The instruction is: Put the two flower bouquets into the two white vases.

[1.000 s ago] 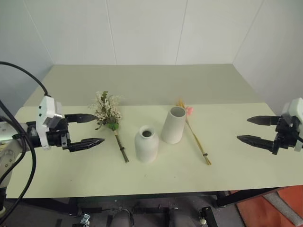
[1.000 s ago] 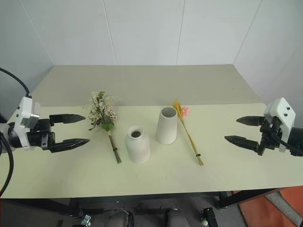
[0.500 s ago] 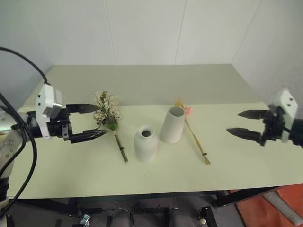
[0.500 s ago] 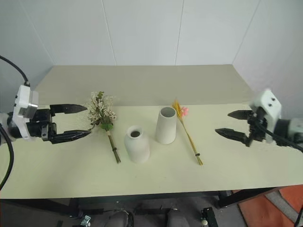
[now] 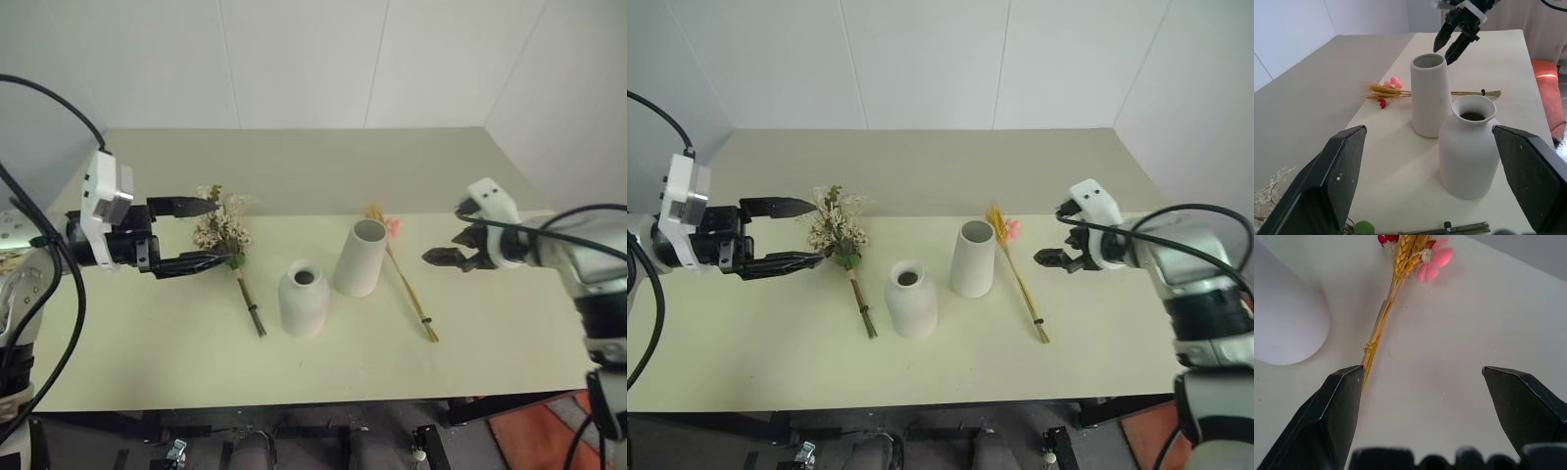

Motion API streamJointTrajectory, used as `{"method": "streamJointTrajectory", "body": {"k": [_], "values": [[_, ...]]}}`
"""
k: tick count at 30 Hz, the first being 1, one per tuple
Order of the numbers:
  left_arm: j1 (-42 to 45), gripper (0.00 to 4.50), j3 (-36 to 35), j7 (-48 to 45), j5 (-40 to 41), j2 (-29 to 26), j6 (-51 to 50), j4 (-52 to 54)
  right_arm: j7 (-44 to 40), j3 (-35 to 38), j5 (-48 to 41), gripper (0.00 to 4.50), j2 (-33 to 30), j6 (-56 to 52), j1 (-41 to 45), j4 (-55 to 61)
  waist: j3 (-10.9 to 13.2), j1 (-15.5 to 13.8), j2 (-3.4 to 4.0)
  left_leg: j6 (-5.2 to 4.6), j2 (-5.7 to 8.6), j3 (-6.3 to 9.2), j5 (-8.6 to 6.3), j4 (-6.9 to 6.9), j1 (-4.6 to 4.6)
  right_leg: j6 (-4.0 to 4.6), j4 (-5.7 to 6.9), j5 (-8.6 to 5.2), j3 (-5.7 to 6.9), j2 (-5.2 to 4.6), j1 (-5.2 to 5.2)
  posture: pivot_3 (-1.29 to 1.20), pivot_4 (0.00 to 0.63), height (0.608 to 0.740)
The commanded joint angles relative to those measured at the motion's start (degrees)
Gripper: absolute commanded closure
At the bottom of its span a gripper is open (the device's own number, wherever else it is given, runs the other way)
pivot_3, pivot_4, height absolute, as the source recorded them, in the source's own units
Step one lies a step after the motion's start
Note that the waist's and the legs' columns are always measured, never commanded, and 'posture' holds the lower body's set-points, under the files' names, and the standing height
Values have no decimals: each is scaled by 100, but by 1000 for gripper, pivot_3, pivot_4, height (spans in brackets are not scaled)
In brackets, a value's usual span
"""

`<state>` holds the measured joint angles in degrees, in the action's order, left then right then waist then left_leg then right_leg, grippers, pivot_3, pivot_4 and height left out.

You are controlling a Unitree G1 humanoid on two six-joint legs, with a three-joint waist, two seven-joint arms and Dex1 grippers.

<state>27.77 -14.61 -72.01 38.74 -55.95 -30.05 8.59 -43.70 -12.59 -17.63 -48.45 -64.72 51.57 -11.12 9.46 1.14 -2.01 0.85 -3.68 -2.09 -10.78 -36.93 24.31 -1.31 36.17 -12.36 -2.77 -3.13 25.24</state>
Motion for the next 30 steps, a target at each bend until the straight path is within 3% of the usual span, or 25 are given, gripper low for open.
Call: {"method": "streamJointTrajectory", "body": {"k": [1, 11, 16, 20, 30], "values": [[30, 23, -93, 4, 99, -9, 33, 161, -60, -305, 325, 0, 199, -59, 466, -551, 0, -1, 0, 0, 0, 0, 0, 0, 1, -1, 1, -1, 0, 0, 0, 0, 150, 740], [-398, 23, -304, 252, 181, 11, -23, 517, -688, -853, 719, 0, 766, 295, 839, -1592, 1, -18, 1, 0, 0, 1, 0, 0, 3, 14, 1, 9, 2, 0, 1, 0, 150, 740], [-486, 23, -366, 432, 237, 33, -31, 600, -533, -1074, 1194, 0, 1147, 832, 834, -2327, 1, -2, 1, 0, -2, 2, 0, -2, -4, 12, 8, 8, 2, 3, -3, 0, 150, 740], [-653, 0, -399, 530, 296, 42, -38, 774, -412, -1094, 1568, 924, 1375, 1398, 862, -2923, 0, 36, 0, 0, -3, 2, 1, -6, -12, 4, 9, 10, 1, 4, -10, 0, 150, 740], [-765, 0, -485, 534, 299, -43, -20, 800, -394, -729, 1785, 4342, 1448, 1411, 801, -2690, -1, 99, -1, -2, -3, 3, 2, -8, -21, -13, 11, 4, 1, 4, -20, 0, 150, 740]]}}
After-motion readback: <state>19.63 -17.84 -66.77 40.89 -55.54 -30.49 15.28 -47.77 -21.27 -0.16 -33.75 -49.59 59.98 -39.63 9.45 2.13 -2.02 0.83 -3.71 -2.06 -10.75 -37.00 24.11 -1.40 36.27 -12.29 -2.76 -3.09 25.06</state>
